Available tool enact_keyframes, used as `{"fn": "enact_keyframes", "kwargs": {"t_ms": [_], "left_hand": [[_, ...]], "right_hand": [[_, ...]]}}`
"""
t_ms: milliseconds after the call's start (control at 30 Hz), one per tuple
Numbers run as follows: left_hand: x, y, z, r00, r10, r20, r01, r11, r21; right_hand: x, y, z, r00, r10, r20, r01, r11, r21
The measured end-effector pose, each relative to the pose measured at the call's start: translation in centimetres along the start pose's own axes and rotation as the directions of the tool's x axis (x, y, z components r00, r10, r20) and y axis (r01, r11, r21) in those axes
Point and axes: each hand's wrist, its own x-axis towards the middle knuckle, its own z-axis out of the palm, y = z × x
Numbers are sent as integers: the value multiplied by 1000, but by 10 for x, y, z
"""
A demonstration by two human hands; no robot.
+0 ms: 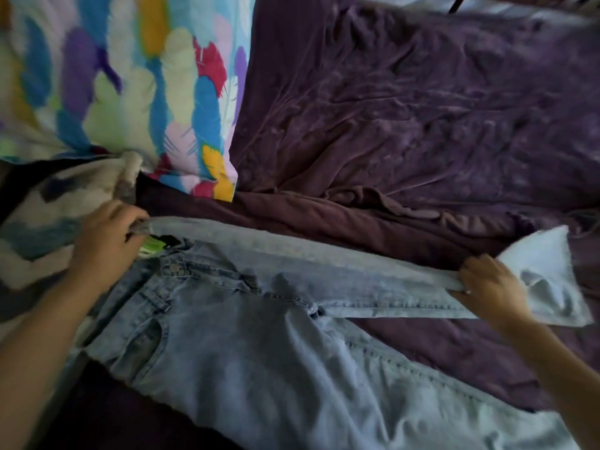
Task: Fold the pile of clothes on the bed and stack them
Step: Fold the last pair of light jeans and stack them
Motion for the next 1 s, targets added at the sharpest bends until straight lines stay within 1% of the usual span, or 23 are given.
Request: {"fn": "enact_keyframes", "kwargs": {"t_ms": [33, 67, 133, 200, 233, 300, 367, 433, 467, 500, 533, 600, 633, 667, 700, 733, 767, 800, 833, 900, 933, 967, 1000], "left_hand": [[-24, 2, -4, 998, -58, 25, 59, 998, -35], [-48, 2, -6, 997, -74, 34, 76, 995, -62], [-94, 6, -6, 998, -68, 17, 69, 991, -112], [-126, 8, -6, 997, -60, 40, 66, 985, -161], [-139, 8, -7, 997, -53, 47, 60, 984, -170], [-154, 9, -14, 999, -31, 37, 36, 988, -153], [-161, 4, -26, 999, -39, 19, 41, 995, -95], [-167, -2, -39, 998, -67, 5, 67, 998, -6], [-175, -4, -42, 997, -79, 6, 79, 996, 48], [-186, -3, -40, 996, -83, 13, 81, 989, 121], [-199, -3, -34, 994, -99, 45, 87, 975, 205], [-224, 8, -26, 970, -202, 135, 144, 927, 346], [-233, 18, -21, 939, -283, 197, 187, 898, 399], [-241, 33, -16, 898, -350, 265, 218, 879, 424], [-249, 49, -10, 879, -353, 321, 199, 883, 426], [-256, 69, -6, 883, -276, 379, 114, 911, 397], [-265, 88, 5, 905, -125, 406, -17, 944, 330], [-274, 109, 16, 896, 40, 441, -175, 946, 271], [-282, 129, 28, 868, 156, 471, -295, 925, 238], [-286, 166, 46, 782, 250, 571, -399, 905, 150], [-282, 183, 50, 741, 284, 608, -432, 895, 108], [-281, 196, 55, 700, 302, 647, -457, 886, 82], [-279, 207, 58, 671, 308, 674, -480, 874, 79]], "right_hand": [[-28, -12, -2, 999, -12, 40, 11, 1000, 18], [-55, -25, -3, 996, -28, 80, 24, 999, 45], [-101, -55, -5, 985, -42, 166, 29, 996, 81], [-133, -80, -4, 954, -22, 299, -16, 992, 125], [-145, -89, -6, 938, 26, 346, -72, 990, 122], [-160, -100, -13, 929, 109, 353, -162, 979, 125], [-171, -105, -31, 925, 188, 329, -243, 961, 135], [-188, -112, -46, 950, 196, 243, -240, 957, 164], [-199, -117, -47, 962, 170, 214, -211, 960, 183], [-213, -125, -46, 962, 151, 229, -195, 963, 185], [-227, -134, -40, 955, 124, 268, -177, 967, 184], [-249, -153, -23, 890, 97, 446, -194, 965, 175], [-256, -162, -12, 840, 92, 535, -212, 963, 166], [-258, -169, -3, 804, 93, 587, -216, 966, 143], [-259, -174, 3, 775, 98, 624, -211, 971, 110], [-258, -176, 7, 760, 88, 643, -189, 978, 89], [-257, -178, 10, 741, 78, 667, -178, 980, 84], [-256, -179, 12, 728, 71, 682, -171, 982, 80], [-257, -175, 18, 721, 74, 689, -168, 983, 71], [-251, -166, 13, 701, 65, 710, -116, 993, 24], [-244, -161, 6, 656, 63, 752, -69, 997, -23], [-238, -155, -5, 614, 35, 789, 27, 998, -64], [-234, -147, -10, 596, 25, 803, 83, 992, -93]]}}
